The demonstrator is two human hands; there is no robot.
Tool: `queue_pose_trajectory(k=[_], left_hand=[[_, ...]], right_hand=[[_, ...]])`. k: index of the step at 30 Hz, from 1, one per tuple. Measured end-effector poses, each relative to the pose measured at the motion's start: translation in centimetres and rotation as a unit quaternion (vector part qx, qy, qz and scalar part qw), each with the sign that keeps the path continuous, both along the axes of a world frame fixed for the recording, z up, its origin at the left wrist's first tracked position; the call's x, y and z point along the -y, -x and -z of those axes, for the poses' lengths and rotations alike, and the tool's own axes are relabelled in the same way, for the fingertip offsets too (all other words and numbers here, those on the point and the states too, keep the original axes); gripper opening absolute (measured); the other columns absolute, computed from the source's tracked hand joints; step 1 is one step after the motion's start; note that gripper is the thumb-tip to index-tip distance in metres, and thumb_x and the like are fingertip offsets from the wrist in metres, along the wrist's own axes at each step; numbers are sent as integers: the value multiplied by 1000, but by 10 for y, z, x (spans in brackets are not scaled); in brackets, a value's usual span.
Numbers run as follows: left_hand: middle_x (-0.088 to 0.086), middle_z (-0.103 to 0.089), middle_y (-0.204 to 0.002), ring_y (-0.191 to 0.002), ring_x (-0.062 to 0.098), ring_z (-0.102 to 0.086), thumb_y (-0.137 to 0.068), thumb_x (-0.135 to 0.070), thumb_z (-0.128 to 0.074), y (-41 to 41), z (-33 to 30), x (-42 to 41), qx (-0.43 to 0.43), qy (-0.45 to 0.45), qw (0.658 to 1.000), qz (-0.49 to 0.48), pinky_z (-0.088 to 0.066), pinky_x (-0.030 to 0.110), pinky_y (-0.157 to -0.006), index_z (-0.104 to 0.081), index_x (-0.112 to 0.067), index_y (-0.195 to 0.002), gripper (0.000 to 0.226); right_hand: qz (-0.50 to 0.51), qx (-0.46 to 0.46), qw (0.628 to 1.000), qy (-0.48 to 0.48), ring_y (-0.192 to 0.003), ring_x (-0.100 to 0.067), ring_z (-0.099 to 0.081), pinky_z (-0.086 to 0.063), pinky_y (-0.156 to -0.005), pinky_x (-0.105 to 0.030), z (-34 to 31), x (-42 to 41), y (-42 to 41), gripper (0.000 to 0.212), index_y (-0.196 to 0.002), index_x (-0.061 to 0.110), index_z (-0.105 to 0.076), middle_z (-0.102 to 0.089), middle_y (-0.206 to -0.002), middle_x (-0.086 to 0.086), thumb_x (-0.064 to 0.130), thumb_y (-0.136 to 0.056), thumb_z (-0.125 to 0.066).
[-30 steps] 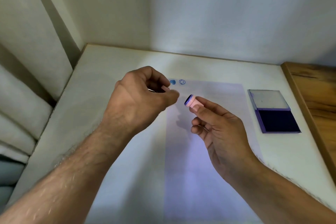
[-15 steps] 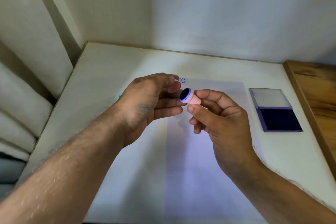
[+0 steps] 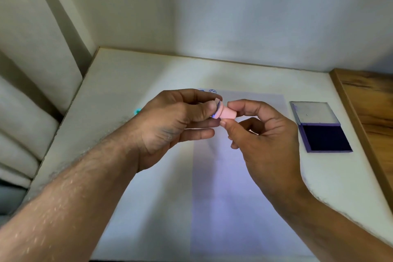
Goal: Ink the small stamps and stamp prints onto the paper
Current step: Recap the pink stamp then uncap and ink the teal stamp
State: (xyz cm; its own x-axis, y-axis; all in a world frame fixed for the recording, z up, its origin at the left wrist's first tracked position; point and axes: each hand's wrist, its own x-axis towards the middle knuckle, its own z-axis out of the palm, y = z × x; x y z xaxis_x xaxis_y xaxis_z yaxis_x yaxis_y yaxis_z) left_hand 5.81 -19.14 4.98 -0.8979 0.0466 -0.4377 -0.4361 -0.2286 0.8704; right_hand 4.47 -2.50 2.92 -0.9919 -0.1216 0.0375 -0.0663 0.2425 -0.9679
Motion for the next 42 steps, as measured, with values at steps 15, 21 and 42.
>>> queue_pose_trajectory(k=[15, 21, 42], left_hand=[[9, -76, -100, -95, 22, -73, -84, -3, -68, -3, 2, 9, -46, 55, 997, -8, -58, 25, -79, -74, -6, -107, 23], [9, -77, -92, -90, 21, -75, -68, -14, -74, -2, -3, 15, -55, 66, 996, 5, -59, 25, -76, -78, -9, -94, 27], [1, -75, -72, -70, 15, -75, -84, -10, -73, 0, -2, 45, -119, 191, 919, -325, -59, 23, -69, -76, -14, -93, 10]], right_hand=[[-40, 8, 999, 17, -55, -15, -62, -53, -56, -22, -5, -5, 4, 23, -95, 27, -77, -74, -72, 3, 14, -75, -80], [-78, 160, 972, 152, -59, -19, -62, -55, -59, -28, -6, -3, 8, 15, -93, 13, -79, -73, -74, -6, 11, -80, -72], [-102, -185, 955, -209, -67, 1, -54, -46, -69, -16, 1, 50, 6, 15, -97, 27, -75, -73, -86, 14, 29, -82, -74]])
